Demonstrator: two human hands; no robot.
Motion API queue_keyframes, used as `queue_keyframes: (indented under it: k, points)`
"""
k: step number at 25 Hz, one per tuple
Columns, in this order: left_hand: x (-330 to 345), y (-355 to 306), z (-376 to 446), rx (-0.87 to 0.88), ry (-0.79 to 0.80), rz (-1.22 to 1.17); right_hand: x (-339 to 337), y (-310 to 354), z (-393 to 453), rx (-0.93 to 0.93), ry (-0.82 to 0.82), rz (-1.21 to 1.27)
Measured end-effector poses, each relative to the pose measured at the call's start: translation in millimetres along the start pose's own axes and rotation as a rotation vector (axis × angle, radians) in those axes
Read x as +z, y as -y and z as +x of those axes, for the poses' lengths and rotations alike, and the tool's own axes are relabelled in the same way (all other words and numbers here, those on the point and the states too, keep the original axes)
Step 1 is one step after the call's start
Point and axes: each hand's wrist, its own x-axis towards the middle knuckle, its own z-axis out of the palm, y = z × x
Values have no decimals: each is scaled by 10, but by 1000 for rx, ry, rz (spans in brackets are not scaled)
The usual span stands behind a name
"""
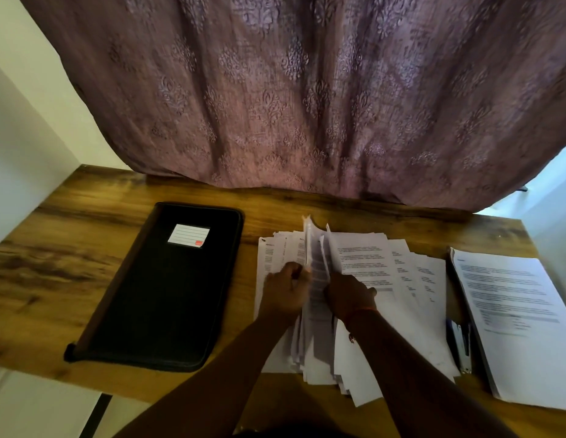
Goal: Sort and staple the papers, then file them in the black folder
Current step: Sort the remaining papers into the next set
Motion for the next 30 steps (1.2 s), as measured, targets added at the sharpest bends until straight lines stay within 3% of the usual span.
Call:
queue_keyframes:
  k: [2,5,8,10,13,15,18,21,26,30]
  points:
    - [-44,-115,-10,-127,-44,-380,8,-5,21,8,10,26]
    - [-74,-60,117,-218,-124,-508,12,-21,28,7,-12,61]
    - [-126,-14,178,-280,-79,-387,16,-19,29,1,-9,52]
    - [-100,-47,157,-299,46,-232,18,-30,35,0,4,56]
    - [12,-101,91,-184,271,-45,-11,-73,20,-5,-4,77]
    - [50,-123,63,-76,328,-43,-49,-95,-2,5,-15,131]
    - [52,-64,90,39,214,264,-30,-109,17,-9,-6,120]
    - [-4,-15,83,-107,111,581,8,-80,60,-11,8,64]
    - [-23,17,104,-210,79,522,75,-94,103,-2,-1,7]
    - [21,19,119,-126,3,447,61,-90,100,4,5,42]
